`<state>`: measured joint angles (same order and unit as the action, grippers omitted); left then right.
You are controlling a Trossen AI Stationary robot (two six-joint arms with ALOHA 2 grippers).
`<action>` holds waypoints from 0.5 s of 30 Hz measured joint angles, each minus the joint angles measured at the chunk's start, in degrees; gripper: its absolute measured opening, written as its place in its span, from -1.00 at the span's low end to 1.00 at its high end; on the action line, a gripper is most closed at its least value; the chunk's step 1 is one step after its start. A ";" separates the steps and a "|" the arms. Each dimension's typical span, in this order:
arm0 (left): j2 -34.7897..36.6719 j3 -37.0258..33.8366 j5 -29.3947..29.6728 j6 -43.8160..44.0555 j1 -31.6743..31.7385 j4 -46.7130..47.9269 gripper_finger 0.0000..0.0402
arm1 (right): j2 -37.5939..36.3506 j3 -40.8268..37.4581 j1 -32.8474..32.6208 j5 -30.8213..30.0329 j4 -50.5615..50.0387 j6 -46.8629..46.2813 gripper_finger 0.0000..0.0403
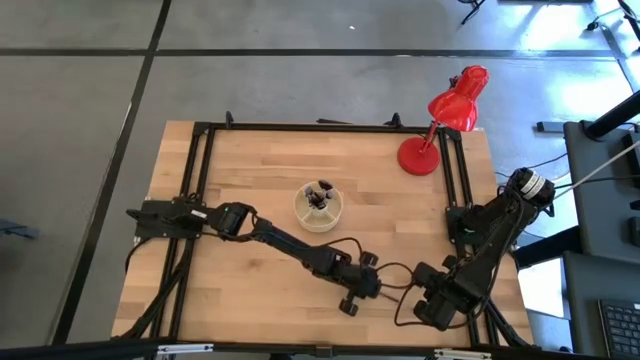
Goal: Put items in baskets/containers
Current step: Put the eyeshadow brush into the white organizer
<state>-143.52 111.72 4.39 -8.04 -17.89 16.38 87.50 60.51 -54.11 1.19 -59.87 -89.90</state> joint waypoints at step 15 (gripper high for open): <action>5.27 -0.79 7.42 6.26 0.50 4.16 -1.00 | -0.42 -5.90 -7.48 -23.14 2.40 -11.29 -0.70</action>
<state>-138.26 110.93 11.82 -1.78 -17.38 20.54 87.09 54.62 -61.59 -21.95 -57.47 -101.20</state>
